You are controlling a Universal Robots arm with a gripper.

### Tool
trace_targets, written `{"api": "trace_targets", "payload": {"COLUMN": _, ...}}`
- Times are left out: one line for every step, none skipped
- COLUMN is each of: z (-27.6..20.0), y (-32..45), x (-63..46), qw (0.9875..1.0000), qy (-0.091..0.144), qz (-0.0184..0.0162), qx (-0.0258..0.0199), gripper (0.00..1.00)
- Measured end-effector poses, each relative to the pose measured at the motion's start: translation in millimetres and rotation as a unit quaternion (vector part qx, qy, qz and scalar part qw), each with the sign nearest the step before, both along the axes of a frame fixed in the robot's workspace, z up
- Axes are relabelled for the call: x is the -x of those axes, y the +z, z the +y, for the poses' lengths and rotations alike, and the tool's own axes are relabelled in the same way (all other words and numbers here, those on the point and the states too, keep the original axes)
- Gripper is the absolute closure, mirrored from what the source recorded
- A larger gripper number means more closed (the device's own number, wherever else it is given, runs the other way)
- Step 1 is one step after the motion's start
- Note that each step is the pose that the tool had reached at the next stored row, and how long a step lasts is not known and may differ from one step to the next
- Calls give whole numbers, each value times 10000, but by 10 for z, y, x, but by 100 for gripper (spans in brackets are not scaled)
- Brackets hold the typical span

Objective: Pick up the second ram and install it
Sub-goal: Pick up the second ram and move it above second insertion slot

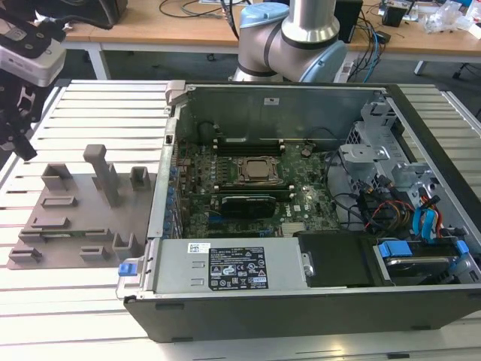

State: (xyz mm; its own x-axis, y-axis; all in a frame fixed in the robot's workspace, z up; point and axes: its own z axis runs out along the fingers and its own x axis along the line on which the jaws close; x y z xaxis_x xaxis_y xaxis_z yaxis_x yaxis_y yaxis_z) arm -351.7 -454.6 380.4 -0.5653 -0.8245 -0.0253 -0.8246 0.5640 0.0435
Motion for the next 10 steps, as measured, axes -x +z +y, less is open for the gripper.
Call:
{"api": "trace_targets", "payload": {"z": 0, "y": 0, "x": 0, "qw": 10000, "qy": 88, "qz": 0, "qx": 0, "gripper": 89}}
{"api": "trace_targets", "payload": {"z": 0, "y": 0, "x": 0, "qw": 9998, "qy": 201, "qz": 0, "qx": 0, "gripper": 89}}
{"api": "trace_targets", "payload": {"z": 0, "y": 0, "x": 0, "qw": 9996, "qy": 293, "qz": 0, "qx": 0, "gripper": 89}}
{"api": "trace_targets", "payload": {"z": 0, "y": 0, "x": 0, "qw": 9992, "qy": 403, "qz": 0, "qx": 0, "gripper": 89}}
{"api": "trace_targets", "payload": {"z": 0, "y": 0, "x": 0, "qw": 9990, "qy": 456, "qz": 0, "qx": 0, "gripper": 89}}
{"api": "trace_targets", "payload": {"z": 0, "y": 0, "x": 0, "qw": 9986, "qy": 527, "qz": 0, "qx": 0, "gripper": 89}}
{"api": "trace_targets", "payload": {"z": 0, "y": 0, "x": 0, "qw": 9983, "qy": 590, "qz": 0, "qx": 0, "gripper": 89}}
{"api": "trace_targets", "payload": {"z": 0, "y": 0, "x": 0, "qw": 9978, "qy": 656, "qz": 0, "qx": 0, "gripper": 89}}
{"api": "trace_targets", "payload": {"z": 0, "y": 0, "x": 0, "qw": 9973, "qy": 730, "qz": 0, "qx": 0, "gripper": 89}}
{"api": "trace_targets", "payload": {"z": 0, "y": 0, "x": 0, "qw": 9968, "qy": 793, "qz": 0, "qx": 0, "gripper": 89}}
